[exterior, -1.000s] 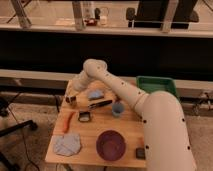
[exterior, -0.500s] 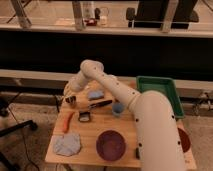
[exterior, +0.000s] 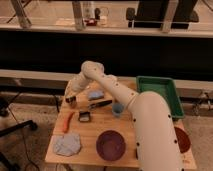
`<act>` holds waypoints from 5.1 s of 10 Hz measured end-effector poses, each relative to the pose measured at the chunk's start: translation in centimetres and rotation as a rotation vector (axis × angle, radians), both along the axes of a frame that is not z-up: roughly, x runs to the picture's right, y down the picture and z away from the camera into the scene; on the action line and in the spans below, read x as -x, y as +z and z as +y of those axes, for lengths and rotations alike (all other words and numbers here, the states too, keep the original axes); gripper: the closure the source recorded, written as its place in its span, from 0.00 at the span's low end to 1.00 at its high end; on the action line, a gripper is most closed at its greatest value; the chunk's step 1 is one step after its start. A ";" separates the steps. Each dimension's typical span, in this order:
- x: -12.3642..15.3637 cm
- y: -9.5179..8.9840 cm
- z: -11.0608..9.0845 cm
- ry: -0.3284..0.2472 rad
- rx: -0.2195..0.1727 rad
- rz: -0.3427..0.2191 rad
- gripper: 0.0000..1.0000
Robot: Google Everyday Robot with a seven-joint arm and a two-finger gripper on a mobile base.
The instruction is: Place fork in metal cup
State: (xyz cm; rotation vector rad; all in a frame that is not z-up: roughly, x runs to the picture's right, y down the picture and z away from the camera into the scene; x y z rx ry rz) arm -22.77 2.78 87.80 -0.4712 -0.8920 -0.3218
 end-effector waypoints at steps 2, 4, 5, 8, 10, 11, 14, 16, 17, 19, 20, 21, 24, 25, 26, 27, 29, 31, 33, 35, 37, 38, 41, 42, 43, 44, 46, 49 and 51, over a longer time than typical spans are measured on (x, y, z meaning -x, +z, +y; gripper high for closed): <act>-0.1 0.5 0.2 -0.007 -0.002 0.005 0.96; -0.4 1.1 0.5 -0.013 -0.002 0.013 0.96; -0.5 1.2 0.6 -0.018 -0.003 0.017 0.96; -1.0 1.6 0.7 -0.023 -0.006 0.026 0.96; -1.1 1.6 0.8 -0.027 -0.008 0.027 0.96; -1.1 1.6 0.9 -0.030 -0.008 0.025 0.96; -0.5 1.6 1.3 -0.050 -0.004 0.015 0.96; -0.1 1.7 1.7 -0.065 -0.001 0.008 0.96; 0.1 1.7 1.8 -0.069 0.000 0.007 0.96; 0.3 1.8 1.9 -0.076 0.002 0.006 0.96; 0.3 1.9 1.9 -0.077 0.001 0.007 0.96; 0.4 1.9 1.9 -0.078 0.001 0.008 0.96; 0.3 2.1 1.9 -0.080 0.000 0.016 0.96; 0.3 2.1 1.7 -0.081 -0.004 0.022 0.96; 0.3 2.1 1.7 -0.079 -0.003 0.024 0.96; 0.1 2.1 1.7 -0.077 -0.003 0.025 0.96; -0.1 2.1 1.6 -0.073 -0.002 0.029 0.96; -0.4 2.1 1.6 -0.069 -0.001 0.032 0.96; -0.5 2.1 1.5 -0.064 0.002 0.031 0.96; -0.7 2.0 1.5 -0.059 0.005 0.029 0.96; -0.7 1.9 1.5 -0.053 0.008 0.027 0.96; -0.8 1.8 1.5 -0.051 0.009 0.026 0.96; -0.8 1.7 1.5 -0.046 0.011 0.024 0.96; -0.8 1.7 1.5 -0.046 0.011 0.023 0.96; -0.8 1.7 1.5 -0.046 0.012 0.022 0.96; -0.8 1.7 1.6 -0.046 0.012 0.022 0.96; -0.7 1.7 1.8 -0.046 0.015 0.021 0.96; -0.8 1.7 1.7 -0.045 0.015 0.021 0.96; -0.8 1.7 1.7 -0.045 0.015 0.021 0.96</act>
